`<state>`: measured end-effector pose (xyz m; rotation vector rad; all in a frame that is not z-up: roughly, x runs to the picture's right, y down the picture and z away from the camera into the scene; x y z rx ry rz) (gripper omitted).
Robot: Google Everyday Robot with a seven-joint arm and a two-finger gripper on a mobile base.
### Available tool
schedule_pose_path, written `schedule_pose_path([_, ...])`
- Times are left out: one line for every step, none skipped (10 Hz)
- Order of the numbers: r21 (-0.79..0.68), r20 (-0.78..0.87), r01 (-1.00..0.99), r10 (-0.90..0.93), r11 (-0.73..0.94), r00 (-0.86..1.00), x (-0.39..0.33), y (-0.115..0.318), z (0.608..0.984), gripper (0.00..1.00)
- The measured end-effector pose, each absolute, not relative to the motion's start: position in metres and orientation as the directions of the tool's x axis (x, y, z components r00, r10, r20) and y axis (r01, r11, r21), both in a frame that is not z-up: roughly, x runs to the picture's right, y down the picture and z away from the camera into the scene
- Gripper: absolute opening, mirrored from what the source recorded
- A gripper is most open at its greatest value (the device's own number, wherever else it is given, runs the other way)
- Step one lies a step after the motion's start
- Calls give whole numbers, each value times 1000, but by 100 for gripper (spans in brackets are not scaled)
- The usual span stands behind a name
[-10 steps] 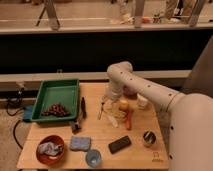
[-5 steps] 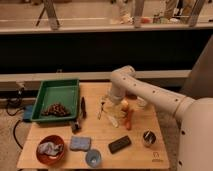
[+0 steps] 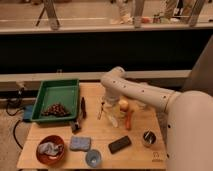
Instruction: Place banana in tray
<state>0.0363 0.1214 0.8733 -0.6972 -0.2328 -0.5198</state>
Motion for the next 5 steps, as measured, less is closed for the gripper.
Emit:
schedule_pose_path([-565, 371, 521, -366, 640, 853, 35, 125, 877, 80])
schedule_pose_path([-576, 388, 500, -322, 647, 863, 35, 127, 879, 80])
schedule_pose_path([-589, 421, 486, -268, 646, 867, 41, 130, 883, 80])
schedule_pose_path([-590, 447, 485, -239, 645, 862, 39, 133, 886, 80])
schedule_pose_path([-591, 459, 488, -229, 643, 858, 38, 134, 887, 80])
